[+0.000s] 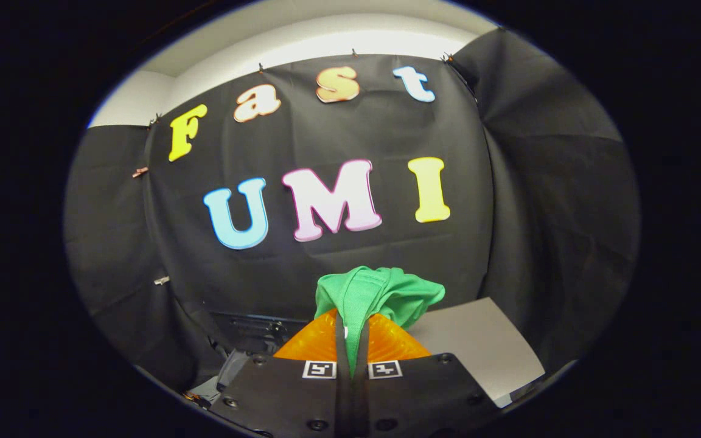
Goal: Put the clothes into the washing machine and then close the washing machine lid.
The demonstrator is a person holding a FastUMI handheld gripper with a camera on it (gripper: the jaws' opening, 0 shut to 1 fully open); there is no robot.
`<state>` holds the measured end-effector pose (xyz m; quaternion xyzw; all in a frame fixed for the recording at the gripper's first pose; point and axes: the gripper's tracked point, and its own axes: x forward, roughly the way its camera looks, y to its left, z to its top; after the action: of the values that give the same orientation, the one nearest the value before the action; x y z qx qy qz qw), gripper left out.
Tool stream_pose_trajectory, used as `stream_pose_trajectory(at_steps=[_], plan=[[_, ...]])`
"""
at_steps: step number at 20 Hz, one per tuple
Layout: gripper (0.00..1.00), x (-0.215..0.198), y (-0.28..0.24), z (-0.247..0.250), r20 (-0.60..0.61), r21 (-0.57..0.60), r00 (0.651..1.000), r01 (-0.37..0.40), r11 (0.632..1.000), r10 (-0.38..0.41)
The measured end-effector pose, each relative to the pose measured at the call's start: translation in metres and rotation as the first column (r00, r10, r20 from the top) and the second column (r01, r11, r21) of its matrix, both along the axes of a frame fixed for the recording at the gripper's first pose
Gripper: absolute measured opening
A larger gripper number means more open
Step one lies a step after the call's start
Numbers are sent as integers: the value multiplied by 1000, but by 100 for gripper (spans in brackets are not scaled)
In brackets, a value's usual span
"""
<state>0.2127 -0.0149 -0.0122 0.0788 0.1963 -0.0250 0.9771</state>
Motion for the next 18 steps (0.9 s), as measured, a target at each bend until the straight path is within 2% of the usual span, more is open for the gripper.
stream_pose_trajectory(at_steps=[4,10,15,18], plan=[[4,-5,37,38,75,-2,995,-60,998,59],[5,-5,110,62,155,22,967,-206,978,201],[4,-1,170,46,152,58,938,-322,945,310],[5,-4,217,19,105,105,902,-429,897,419]])
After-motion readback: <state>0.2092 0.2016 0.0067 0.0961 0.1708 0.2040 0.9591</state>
